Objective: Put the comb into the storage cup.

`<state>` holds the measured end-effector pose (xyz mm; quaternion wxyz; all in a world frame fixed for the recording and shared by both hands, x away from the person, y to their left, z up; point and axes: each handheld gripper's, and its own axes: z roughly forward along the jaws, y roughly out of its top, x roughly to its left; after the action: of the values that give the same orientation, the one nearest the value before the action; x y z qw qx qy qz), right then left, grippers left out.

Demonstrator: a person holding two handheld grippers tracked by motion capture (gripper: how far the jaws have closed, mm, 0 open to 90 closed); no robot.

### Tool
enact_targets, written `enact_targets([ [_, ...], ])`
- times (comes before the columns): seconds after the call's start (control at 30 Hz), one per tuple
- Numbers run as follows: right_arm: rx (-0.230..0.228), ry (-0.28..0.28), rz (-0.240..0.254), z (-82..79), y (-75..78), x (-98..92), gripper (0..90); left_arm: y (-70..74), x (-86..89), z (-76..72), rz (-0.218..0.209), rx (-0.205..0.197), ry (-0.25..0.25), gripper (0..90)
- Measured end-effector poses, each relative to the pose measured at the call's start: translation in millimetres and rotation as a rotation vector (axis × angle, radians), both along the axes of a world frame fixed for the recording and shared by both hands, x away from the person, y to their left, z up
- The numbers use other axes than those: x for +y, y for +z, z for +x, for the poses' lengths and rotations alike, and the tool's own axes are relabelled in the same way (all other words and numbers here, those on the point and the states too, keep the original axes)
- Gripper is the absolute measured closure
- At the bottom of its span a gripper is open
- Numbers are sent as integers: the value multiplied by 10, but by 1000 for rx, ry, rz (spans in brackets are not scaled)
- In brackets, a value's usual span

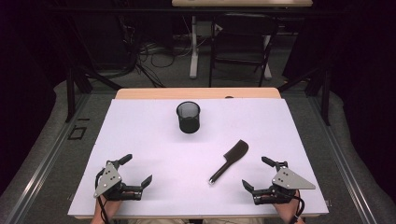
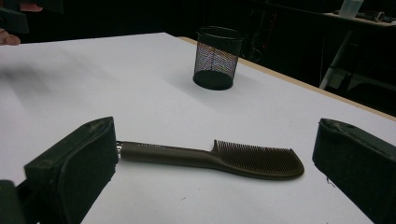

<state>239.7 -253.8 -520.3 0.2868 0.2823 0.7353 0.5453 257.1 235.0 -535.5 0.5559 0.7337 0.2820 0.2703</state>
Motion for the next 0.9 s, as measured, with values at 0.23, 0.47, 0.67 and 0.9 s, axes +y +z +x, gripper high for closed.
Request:
enact_targets([
  [0.23,15,-4,-10,10,13,16,0,-1,-4,6,3,4,-1,0],
  [0.47,36,1,-21,81,33,91,0,3,7,15,5,4,7,0],
  [0.67,65,22,-42,160,31,219,0,5,11,20,12,4,8,0],
  [0.9,92,58,-61,225,25,328,0,0,9,27,15,10,11,0],
])
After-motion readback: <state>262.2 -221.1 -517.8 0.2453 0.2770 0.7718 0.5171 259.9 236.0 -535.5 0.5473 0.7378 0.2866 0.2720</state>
